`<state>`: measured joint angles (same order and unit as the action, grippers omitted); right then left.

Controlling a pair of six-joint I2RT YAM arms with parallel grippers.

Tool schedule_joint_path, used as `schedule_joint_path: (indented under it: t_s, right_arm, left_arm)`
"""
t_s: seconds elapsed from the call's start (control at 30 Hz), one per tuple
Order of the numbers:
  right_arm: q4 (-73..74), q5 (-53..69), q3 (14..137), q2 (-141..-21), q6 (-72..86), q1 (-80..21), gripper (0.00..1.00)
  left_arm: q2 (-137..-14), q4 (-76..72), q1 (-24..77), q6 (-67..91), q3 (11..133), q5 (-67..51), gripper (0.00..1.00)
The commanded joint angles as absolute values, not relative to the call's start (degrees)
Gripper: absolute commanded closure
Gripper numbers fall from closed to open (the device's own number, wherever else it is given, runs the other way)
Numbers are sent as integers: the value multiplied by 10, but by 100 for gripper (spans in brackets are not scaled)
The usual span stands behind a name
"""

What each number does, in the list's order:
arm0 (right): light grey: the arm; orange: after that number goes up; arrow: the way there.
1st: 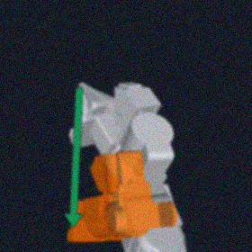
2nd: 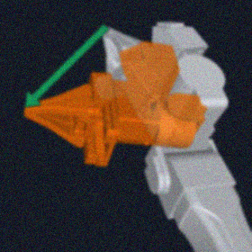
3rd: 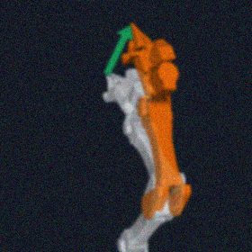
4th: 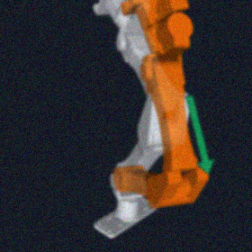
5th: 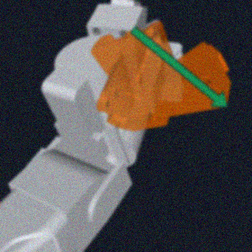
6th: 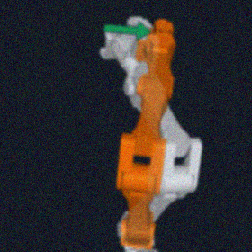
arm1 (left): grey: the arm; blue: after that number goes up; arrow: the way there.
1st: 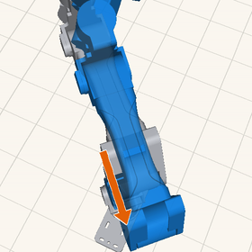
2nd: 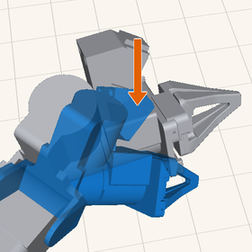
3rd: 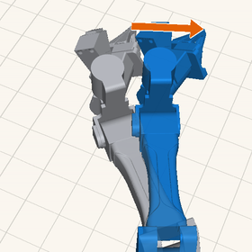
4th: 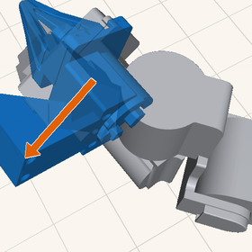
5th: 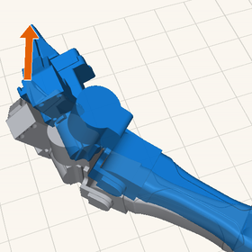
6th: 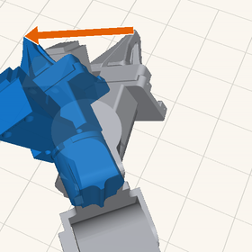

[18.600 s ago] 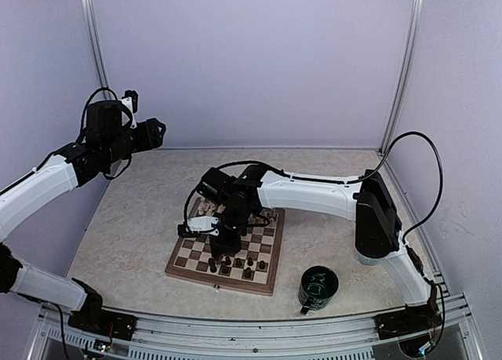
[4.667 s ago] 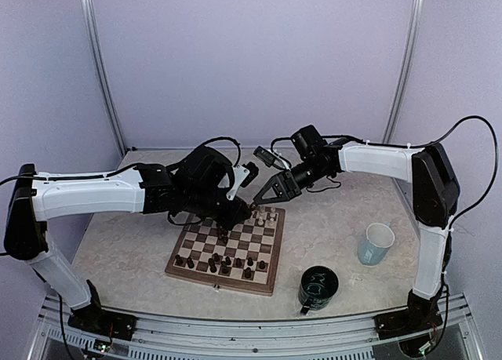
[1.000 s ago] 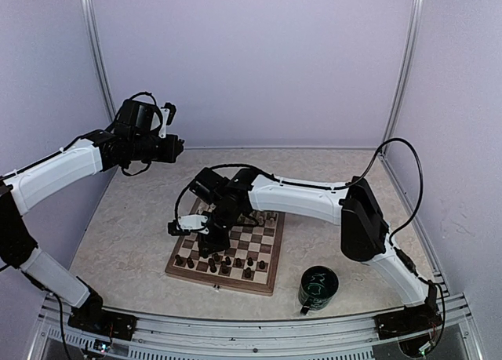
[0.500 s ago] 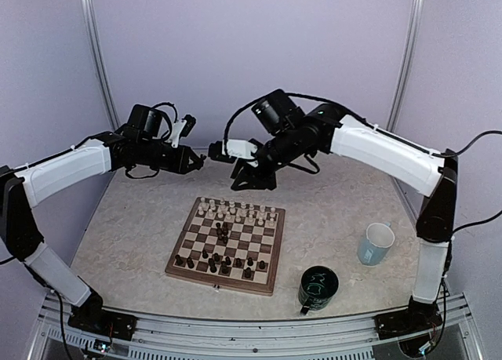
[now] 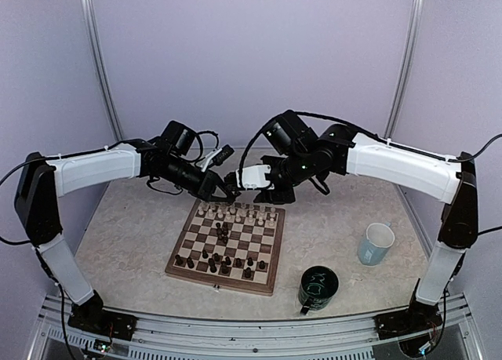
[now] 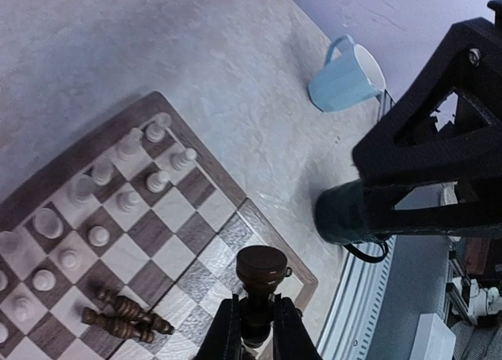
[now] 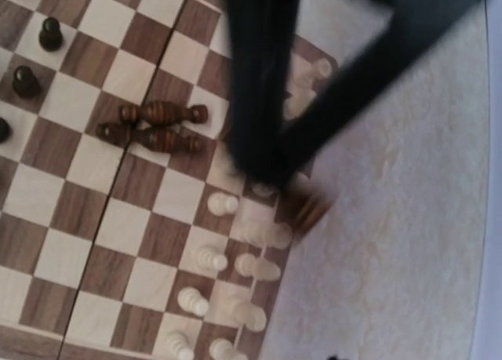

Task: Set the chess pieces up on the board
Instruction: Pass from the left arm to the right

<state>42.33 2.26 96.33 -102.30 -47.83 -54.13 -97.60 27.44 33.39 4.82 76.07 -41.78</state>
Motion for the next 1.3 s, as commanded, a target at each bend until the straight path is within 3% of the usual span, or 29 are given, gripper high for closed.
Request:
schedule_joint_path:
  t_s: [0.0, 0.37, 0.7, 0.87, 1.07, 1.27]
  right_arm:
    - [410, -21, 985, -1057, -517, -569, 59]
    - [413, -55, 979, -1086, -541, -598, 60]
    - [413, -68, 952, -1087, -554, -608, 74]
    - [412, -63, 945, -1087, -553, -611, 86]
    - [394, -36, 937, -1072, -514, -591, 95]
    - [381, 132, 934, -1034, -396, -509, 96]
  left_arm:
    - [-991, 303, 359, 29, 780, -474, 90]
    - [-1010, 312, 379, 35, 782, -489, 90]
    - [-1003, 312, 380, 35, 781, -498, 90]
    - [-1003, 312, 379, 35, 782, -503, 90]
    - [-995, 308, 368, 40, 787, -458, 72]
    - [-917, 224, 338, 69, 750, -373, 62]
